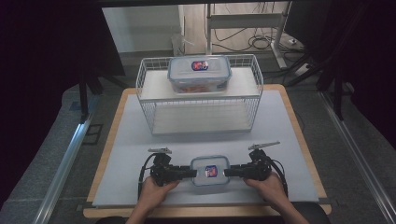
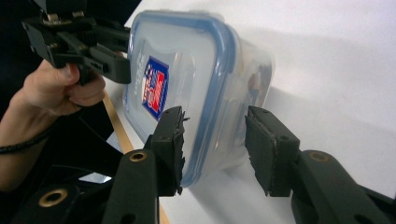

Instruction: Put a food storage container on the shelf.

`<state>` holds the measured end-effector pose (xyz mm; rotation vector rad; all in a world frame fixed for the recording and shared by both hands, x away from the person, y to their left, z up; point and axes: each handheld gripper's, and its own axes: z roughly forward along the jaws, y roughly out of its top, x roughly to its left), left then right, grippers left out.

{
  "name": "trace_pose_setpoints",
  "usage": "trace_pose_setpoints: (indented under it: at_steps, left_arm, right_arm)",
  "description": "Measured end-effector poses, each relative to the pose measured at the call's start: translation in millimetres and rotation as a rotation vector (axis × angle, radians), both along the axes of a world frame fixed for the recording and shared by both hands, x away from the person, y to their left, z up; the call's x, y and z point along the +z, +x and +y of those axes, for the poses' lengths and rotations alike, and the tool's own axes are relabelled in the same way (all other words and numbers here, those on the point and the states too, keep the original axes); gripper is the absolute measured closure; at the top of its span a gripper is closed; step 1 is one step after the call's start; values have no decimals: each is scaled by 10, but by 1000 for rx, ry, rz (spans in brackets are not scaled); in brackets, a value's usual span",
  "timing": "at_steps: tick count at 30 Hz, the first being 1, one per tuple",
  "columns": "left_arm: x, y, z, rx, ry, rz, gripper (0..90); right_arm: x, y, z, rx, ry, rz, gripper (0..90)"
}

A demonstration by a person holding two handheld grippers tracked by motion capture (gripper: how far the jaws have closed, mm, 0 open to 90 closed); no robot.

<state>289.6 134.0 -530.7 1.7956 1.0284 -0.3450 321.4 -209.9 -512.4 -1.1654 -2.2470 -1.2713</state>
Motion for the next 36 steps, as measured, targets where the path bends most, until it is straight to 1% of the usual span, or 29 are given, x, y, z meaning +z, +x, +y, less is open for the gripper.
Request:
trace_pose_setpoints:
  at_steps: [4, 6, 9, 12, 16, 18, 22, 24, 31, 34, 36]
  left_arm:
    - [-7, -6, 9, -5, 1, -3, 555]
    - [-10, -9, 7, -3, -2, -6, 555]
    - [-14, -15, 8, -4, -5, -11, 555]
    - [-17, -17, 9, -1, -11, -7, 557]
    - [-19, -2, 9, 4, -25, 5, 562]
    - [-11, 4, 5, 4, -22, 6, 562]
    - [3, 14, 13, 13, -20, 11, 563]
    - [14, 22, 20, 13, -27, 6, 567]
    - [82, 42, 21, 11, -26, -10, 567]
    - [159, 53, 28, 16, -29, -26, 567]
    - [243, 69, 44, 19, -30, -43, 567]
  right_arm:
    - [-16, 51, -7, -8, 23, 18, 536]
    - [-38, 72, -13, -4, 36, 39, 536]
    - [-79, 94, -35, -3, 70, 89, 550]
    - [-75, 105, -34, 8, 72, 101, 562]
    - [-59, 79, -34, 14, 62, 89, 565]
    - [-47, 64, -34, 13, 56, 90, 567]
    - [-24, 51, -28, 7, 58, 72, 575]
    - [-8, 51, -28, 0, 66, 68, 582]
    - [41, 56, -32, -5, 75, 54, 582]
    - [105, 62, -26, -5, 82, 38, 582]
    - [161, 72, -16, -5, 84, 24, 582]
